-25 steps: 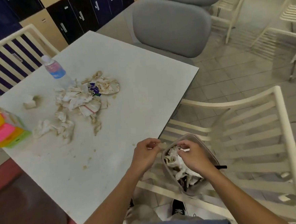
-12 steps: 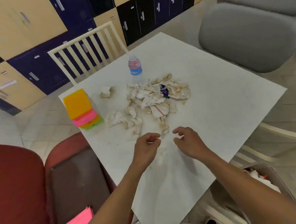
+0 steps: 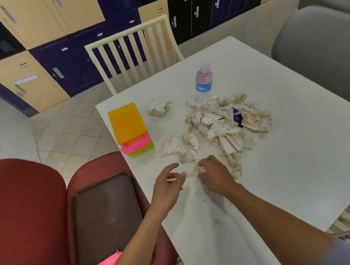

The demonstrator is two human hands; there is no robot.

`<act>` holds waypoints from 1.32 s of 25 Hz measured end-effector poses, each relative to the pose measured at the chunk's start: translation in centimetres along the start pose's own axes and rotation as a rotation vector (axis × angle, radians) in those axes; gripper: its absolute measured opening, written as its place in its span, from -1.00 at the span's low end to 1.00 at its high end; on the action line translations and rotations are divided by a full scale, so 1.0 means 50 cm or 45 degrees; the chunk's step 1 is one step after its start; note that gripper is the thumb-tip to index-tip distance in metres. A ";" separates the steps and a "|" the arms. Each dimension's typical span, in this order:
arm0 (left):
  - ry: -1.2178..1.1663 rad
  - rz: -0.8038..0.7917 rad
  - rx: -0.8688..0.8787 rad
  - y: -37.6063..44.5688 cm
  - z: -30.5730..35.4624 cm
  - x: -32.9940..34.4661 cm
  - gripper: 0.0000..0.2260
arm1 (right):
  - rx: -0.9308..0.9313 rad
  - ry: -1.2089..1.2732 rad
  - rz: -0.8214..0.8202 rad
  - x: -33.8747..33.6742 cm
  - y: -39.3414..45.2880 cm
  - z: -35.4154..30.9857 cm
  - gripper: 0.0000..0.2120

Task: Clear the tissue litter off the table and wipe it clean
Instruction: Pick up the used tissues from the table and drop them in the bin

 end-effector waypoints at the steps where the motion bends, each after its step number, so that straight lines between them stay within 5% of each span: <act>1: 0.004 -0.048 -0.005 0.004 -0.003 -0.001 -0.65 | 0.009 0.051 0.049 -0.003 0.002 -0.002 -0.79; 3: 0.011 -0.184 0.026 0.008 -0.002 0.006 -0.54 | 0.024 0.354 0.014 -0.011 -0.010 -0.008 -0.86; 5: -0.014 -0.303 0.063 0.016 -0.002 0.011 -0.54 | 0.017 0.669 -0.248 -0.015 -0.029 -0.037 -0.90; 10: -0.059 -0.351 0.097 0.035 -0.001 0.009 -0.82 | 0.034 0.834 -0.705 -0.030 -0.034 -0.066 -0.89; 12: -0.125 -0.248 0.073 0.039 0.005 0.001 -0.91 | 0.094 0.912 -0.629 -0.041 0.000 -0.063 -0.89; 16: -0.163 -0.128 0.024 0.038 0.002 -0.018 -0.93 | 0.105 0.387 0.090 -0.076 0.102 -0.056 -0.68; 19: -0.198 -0.067 0.011 0.034 0.000 -0.034 -0.90 | -0.054 -0.178 0.128 -0.047 0.140 -0.073 -0.48; 22: -0.198 -0.025 -0.003 0.029 -0.005 -0.046 -0.93 | -0.134 -0.342 0.042 -0.015 0.152 -0.069 -0.52; 33: -0.148 -0.021 -0.017 -0.012 0.022 0.025 -0.90 | 0.105 0.743 0.059 -0.121 -0.027 0.037 -0.72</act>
Point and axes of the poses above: each hand's wrist, its own y-axis towards the middle knuckle, its own x-axis out of the palm, z = x × y, the point moved 6 cm from there along y, towards the middle knuckle, and after that the axes turned 2 degrees about -y, right-handed, at the moved point
